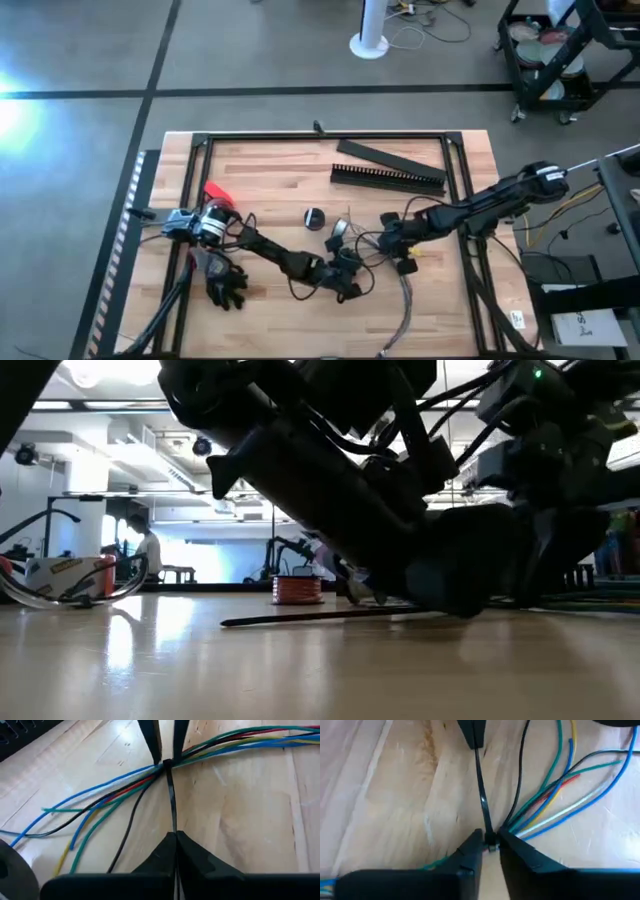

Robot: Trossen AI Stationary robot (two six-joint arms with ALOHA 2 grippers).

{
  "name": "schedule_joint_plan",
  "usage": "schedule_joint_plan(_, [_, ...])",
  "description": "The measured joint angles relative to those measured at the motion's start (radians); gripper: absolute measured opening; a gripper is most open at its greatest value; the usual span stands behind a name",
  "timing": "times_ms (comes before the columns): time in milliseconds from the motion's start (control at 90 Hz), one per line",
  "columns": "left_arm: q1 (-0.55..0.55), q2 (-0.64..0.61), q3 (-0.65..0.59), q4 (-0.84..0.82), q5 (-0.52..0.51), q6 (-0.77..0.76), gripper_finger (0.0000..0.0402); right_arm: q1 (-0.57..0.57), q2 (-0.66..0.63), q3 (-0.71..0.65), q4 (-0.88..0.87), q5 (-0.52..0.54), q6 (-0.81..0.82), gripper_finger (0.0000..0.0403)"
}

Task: Ziptie cables
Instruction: Wrap the black zip tie on the cables, then put the zip tied cables into the black cable duct

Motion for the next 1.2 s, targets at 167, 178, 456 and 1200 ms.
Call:
schedule_joint_plan(167, [-0.023,-0.061,-0.004,-0.117,0.050,-0.005,0.0015,0.049,-0.059,0.089,-0.133,0.006,0.055,0.0138])
schedule_joint_plan(178, [-0.026,-0.066,-0.005,-0.127,0.049,-0.005,0.0016,0.053,-0.064,0.093,-0.138,0.009,0.059,0.0141])
schedule_joint_plan(456, [-0.122,-0.173,-0.030,-0.310,-0.020,-0.093,0.0064,0.169,-0.178,0.125,-0.196,0.283,0.354,0.0183])
schedule_joint_plan(1200, [-0.286,-0.392,-0.397,0.154,-0.131,-0.211,0.0110,0.747,0.424,0.340,0.302,0.296,0.582,0.0152])
